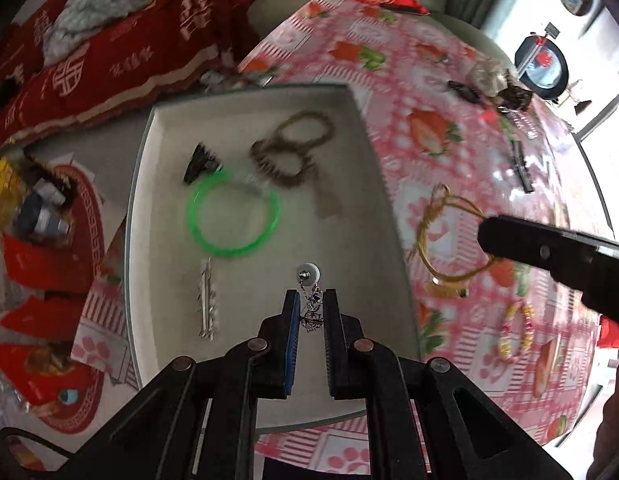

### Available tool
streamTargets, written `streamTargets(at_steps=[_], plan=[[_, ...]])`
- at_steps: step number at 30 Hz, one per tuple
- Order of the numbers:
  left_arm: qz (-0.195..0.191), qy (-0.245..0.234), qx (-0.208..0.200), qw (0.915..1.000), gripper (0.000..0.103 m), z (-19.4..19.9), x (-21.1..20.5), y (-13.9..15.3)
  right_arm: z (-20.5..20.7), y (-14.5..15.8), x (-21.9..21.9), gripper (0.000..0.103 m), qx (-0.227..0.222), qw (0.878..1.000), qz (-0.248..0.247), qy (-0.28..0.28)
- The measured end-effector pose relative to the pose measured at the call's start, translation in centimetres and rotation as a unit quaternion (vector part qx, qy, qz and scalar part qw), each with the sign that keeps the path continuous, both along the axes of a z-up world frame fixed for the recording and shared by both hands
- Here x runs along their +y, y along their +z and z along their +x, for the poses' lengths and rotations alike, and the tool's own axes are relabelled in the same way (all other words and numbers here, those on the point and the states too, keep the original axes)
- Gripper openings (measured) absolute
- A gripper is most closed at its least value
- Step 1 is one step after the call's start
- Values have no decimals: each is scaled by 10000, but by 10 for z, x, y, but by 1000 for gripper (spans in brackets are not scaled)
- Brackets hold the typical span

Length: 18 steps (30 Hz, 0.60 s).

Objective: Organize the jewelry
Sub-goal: 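Carry charm with left tool into white box while right tool carries cord bracelet, open both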

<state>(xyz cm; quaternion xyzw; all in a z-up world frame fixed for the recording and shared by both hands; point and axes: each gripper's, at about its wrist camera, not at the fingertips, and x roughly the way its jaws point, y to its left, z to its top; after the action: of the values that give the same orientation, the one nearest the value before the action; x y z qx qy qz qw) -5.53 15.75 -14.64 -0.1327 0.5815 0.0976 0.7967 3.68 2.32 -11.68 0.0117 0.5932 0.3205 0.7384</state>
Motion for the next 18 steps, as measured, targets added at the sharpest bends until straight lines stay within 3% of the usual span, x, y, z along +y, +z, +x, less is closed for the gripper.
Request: streamTargets(at_steps=[18], plan=[[57, 115, 379, 9992, 18, -1, 24, -50, 19, -63, 92, 14, 490, 9948, -457, 765]])
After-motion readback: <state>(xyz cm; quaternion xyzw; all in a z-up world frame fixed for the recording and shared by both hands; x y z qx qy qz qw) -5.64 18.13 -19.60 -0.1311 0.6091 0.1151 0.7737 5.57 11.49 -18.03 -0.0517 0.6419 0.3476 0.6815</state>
